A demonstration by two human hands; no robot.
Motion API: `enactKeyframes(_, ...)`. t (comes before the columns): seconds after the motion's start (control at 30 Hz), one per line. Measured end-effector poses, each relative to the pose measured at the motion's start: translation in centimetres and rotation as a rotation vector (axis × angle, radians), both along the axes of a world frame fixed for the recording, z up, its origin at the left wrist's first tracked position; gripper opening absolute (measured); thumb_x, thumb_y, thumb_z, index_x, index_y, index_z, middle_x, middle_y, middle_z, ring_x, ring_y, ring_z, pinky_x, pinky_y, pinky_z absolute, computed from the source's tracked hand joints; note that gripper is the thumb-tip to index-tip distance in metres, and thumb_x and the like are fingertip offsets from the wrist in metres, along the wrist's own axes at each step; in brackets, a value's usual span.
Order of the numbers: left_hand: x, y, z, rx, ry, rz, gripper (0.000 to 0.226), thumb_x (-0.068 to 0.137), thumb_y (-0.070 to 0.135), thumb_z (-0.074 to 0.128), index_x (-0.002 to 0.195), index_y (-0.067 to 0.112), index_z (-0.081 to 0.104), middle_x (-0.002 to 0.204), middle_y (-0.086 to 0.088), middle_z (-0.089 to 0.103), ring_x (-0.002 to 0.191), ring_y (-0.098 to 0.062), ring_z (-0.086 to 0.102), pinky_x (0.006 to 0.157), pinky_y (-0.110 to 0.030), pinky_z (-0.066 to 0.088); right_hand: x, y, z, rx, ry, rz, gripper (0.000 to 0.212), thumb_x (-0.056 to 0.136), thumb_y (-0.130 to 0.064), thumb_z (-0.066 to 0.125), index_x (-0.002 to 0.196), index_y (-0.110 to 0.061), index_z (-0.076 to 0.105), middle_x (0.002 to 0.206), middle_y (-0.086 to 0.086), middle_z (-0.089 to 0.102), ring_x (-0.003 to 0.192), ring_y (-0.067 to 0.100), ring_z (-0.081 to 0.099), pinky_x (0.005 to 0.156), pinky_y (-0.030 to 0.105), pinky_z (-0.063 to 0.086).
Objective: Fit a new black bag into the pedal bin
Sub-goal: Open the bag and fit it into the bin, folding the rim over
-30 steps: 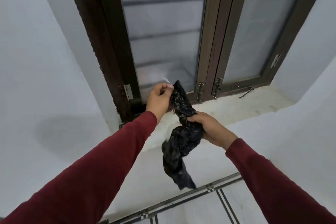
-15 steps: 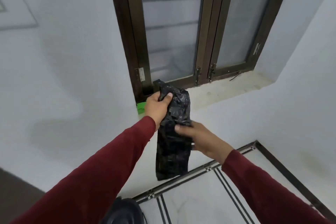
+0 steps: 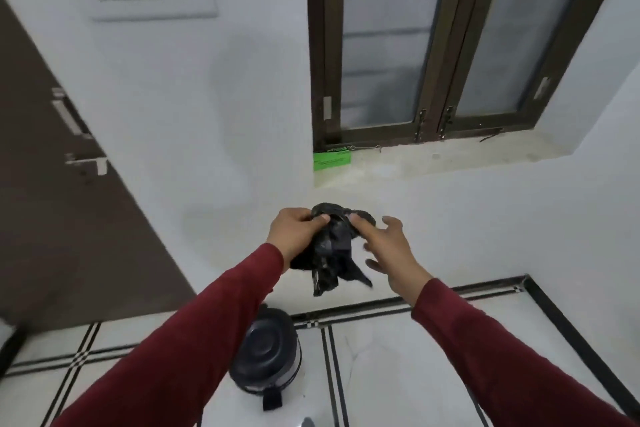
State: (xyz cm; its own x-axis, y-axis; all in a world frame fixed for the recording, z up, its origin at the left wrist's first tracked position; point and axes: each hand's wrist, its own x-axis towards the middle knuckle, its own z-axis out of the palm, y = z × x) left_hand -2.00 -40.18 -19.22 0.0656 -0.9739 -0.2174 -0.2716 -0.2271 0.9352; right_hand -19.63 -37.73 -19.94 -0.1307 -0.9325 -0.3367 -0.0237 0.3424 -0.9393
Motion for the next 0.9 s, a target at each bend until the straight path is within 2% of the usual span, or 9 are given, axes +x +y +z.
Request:
enactKeyframes(0.1, 1.4, 3.7, -1.2, 0.004, -0.127, 0.231, 0.033, 0.087, 0.045, 0.073, 0.080, 0.013, 0.070, 0.087, -0.013, 0.075, 0.089, -0.033, 0.072, 0.085, -0.043, 0.060, 2.1, 4.9, -0.4, -0.218, 0.047, 0.167, 0.097, 0.056, -0.073, 0.081, 0.138, -0.033, 0.048, 0.133, -0.005, 0.049, 0.114, 0.011, 0.062, 0.095, 0.041, 0.059)
enactKeyframes(0.23, 4.4, 9.1, -1.5, 0.095, -0.131, 0.344, 0.038, 0.088, 0.050, 0.067, 0.102, 0.014, 0.067, 0.103, -0.010, 0.071, 0.100, -0.031, 0.067, 0.092, -0.041, 0.057, 5.4, 9.2, -1.7, -0.353, 0.265, 0.381, 0.042, 0.072, -0.039, 0.089, 0.110, -0.037, 0.072, 0.118, -0.006, 0.063, 0.101, 0.005, 0.069, 0.086, 0.030, 0.061)
enactKeyframes(0.3, 6.1, 11.2, -1.4, 0.102, -0.128, 0.340, 0.034, 0.088, 0.052, 0.066, 0.093, 0.019, 0.073, 0.097, -0.006, 0.075, 0.094, -0.026, 0.068, 0.091, -0.039, 0.058, 6.5, 10.1, -1.8, -0.263, 0.167, 0.311, 0.011, 0.085, -0.030, 0.080, 0.096, -0.030, 0.080, 0.105, 0.005, 0.076, 0.093, 0.016, 0.074, 0.082, 0.039, 0.064)
enactKeyframes(0.4, 9.2, 14.4, -1.2, 0.137, -0.107, 0.301, 0.044, 0.088, 0.060, 0.062, 0.092, 0.018, 0.077, 0.092, -0.001, 0.076, 0.089, -0.021, 0.067, 0.087, -0.035, 0.055, 8.1, 11.4, -0.9, -0.015, -0.050, 0.296, 0.026, 0.094, -0.038, 0.070, 0.100, -0.014, 0.078, 0.099, 0.009, 0.077, 0.087, 0.019, 0.072, 0.074, 0.034, 0.061)
enactKeyframes(0.53, 13.3, 18.2, -0.4, 0.328, 0.575, 0.394, 0.030, 0.097, 0.044, 0.066, 0.098, 0.013, 0.067, 0.087, -0.006, 0.069, 0.076, -0.020, 0.063, 0.063, -0.030, 0.057, 11.0, 14.3, -0.6, 0.089, -0.108, 0.246, 0.028, 0.095, -0.042, 0.068, 0.090, -0.015, 0.072, 0.081, 0.002, 0.068, 0.075, 0.016, 0.062, 0.066, 0.030, 0.053)
enactKeyframes(0.63, 15.3, 20.4, 0.1, 0.317, 0.821, 0.434, 0.033, 0.093, 0.047, 0.069, 0.094, 0.015, 0.063, 0.076, -0.002, 0.063, 0.064, -0.014, 0.058, 0.054, -0.025, 0.054, 13.6, 16.8, -0.8, 0.104, -0.154, 0.235, 0.023, 0.097, -0.035, 0.068, 0.081, -0.018, 0.071, 0.075, 0.001, 0.065, 0.070, 0.015, 0.058, 0.058, 0.026, 0.050)
enactKeyframes(0.77, 18.6, 24.6, 0.8, 0.264, 0.577, 0.068, 0.049, 0.080, 0.057, 0.079, 0.113, 0.022, 0.072, 0.096, 0.005, 0.072, 0.091, -0.017, 0.066, 0.092, -0.037, 0.052, 18.1, 20.0, -1.1, 0.054, -0.147, 0.223, 0.015, 0.100, -0.030, 0.064, 0.091, -0.022, 0.073, 0.086, 0.001, 0.071, 0.076, 0.016, 0.063, 0.068, 0.031, 0.050)
enactKeyframes(0.83, 19.5, 25.9, 0.7, 0.250, 0.394, -0.030, 0.037, 0.085, 0.038, 0.081, 0.115, 0.017, 0.073, 0.094, 0.005, 0.076, 0.084, -0.011, 0.070, 0.082, -0.029, 0.054, 20.3, 21.3, -1.0, 0.039, -0.125, 0.226, 0.009, 0.103, -0.026, 0.059, 0.102, -0.024, 0.067, 0.088, 0.000, 0.070, 0.071, 0.013, 0.065, 0.059, 0.025, 0.050)
enactKeyframes(0.9, 20.5, 26.5, 0.2, 0.241, 0.299, 0.075, 0.017, 0.092, 0.017, 0.075, 0.107, 0.012, 0.073, 0.086, 0.000, 0.074, 0.067, -0.009, 0.067, 0.061, -0.023, 0.053, 21.9, 22.6, -0.9, 0.039, -0.111, 0.245, 0.014, 0.104, -0.017, 0.052, 0.112, -0.024, 0.061, 0.085, 0.000, 0.068, 0.065, 0.010, 0.065, 0.051, 0.022, 0.049)
